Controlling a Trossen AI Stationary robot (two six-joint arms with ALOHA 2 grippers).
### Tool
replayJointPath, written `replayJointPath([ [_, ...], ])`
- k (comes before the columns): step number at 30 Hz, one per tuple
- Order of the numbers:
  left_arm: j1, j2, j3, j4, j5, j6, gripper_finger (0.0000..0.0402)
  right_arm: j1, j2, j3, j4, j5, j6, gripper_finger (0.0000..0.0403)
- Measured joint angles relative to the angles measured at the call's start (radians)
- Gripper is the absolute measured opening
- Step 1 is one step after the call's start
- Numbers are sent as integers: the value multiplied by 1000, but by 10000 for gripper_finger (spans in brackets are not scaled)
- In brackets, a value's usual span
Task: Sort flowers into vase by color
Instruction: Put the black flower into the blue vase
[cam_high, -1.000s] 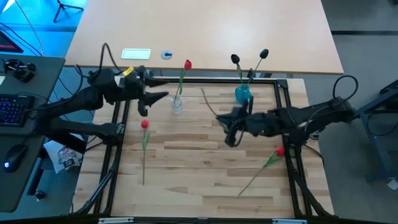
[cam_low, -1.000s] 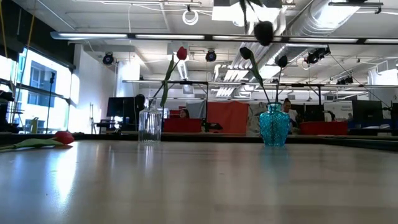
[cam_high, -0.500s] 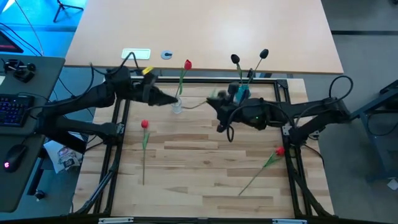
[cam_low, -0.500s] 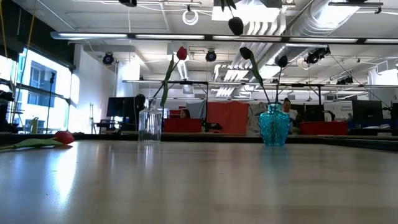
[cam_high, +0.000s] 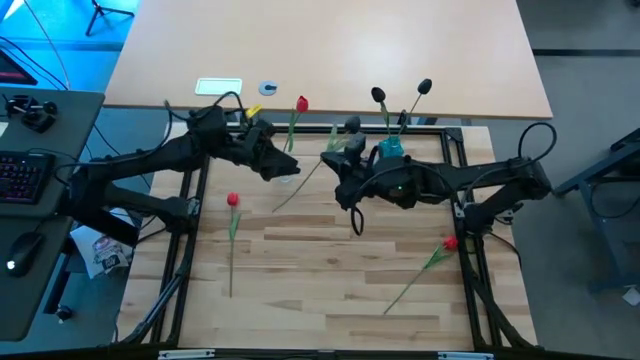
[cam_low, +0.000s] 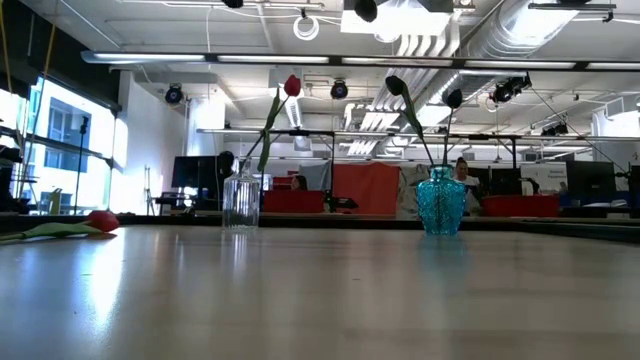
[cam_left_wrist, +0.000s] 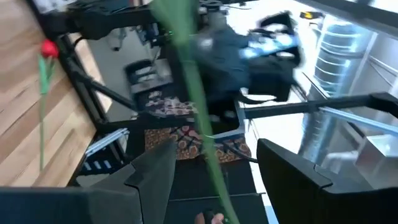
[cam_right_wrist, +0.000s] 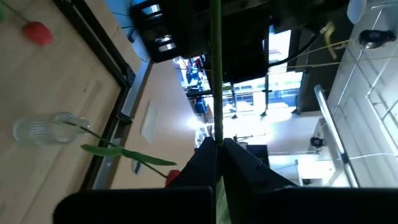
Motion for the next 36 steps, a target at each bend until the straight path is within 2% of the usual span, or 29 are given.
replayJointPath([
  [9, -8, 102, 0, 220, 32, -108, 214, -12, 36, 24, -4, -10, -81, 0],
  [19, -19, 133, 0, 220, 64, -115, 214, -11, 37, 24, 24, -22, -83, 0],
  [24, 1, 131, 0, 246, 77, -108, 214, 8, 36, 25, 62, 30, -110, 0],
  [36, -6, 133, 0, 207, 57, -100, 210, 5, 41, 25, -2, 28, -59, 0],
])
